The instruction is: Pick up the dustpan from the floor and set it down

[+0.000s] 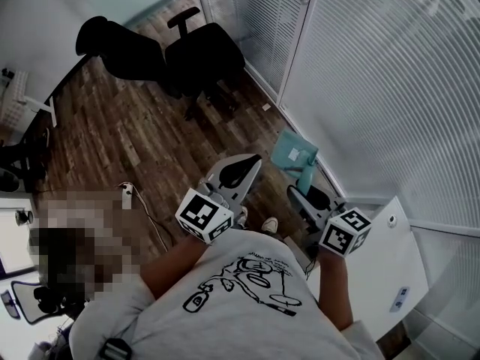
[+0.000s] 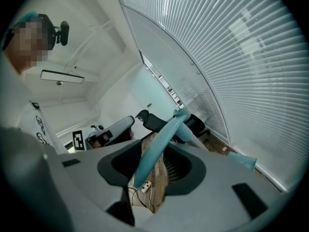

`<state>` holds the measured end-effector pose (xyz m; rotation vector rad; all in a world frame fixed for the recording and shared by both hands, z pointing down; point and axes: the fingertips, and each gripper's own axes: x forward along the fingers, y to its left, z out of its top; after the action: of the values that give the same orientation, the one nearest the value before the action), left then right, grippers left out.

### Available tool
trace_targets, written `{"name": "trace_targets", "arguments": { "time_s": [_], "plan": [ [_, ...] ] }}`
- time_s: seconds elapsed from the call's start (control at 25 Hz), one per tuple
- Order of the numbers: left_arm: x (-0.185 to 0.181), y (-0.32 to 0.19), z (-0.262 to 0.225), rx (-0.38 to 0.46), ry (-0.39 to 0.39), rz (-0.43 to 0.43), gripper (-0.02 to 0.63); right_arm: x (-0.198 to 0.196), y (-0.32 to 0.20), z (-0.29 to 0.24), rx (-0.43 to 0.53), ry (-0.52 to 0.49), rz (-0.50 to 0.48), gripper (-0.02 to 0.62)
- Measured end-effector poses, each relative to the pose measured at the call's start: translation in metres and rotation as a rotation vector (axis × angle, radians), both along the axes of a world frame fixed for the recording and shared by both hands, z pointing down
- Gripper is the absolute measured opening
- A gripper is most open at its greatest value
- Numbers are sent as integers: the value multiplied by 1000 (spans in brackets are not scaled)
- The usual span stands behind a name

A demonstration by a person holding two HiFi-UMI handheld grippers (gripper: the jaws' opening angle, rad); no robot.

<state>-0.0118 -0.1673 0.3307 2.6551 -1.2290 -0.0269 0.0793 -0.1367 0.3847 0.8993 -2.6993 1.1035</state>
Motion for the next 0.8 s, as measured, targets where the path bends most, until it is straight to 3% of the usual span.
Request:
{"name": "trace_targets", "arguments": {
  "time_s": [0.8],
  "plan": [
    [-13,17,18,-50,-7,-16,2,-8,10,49,-28,-15,14,133]
  ]
}}
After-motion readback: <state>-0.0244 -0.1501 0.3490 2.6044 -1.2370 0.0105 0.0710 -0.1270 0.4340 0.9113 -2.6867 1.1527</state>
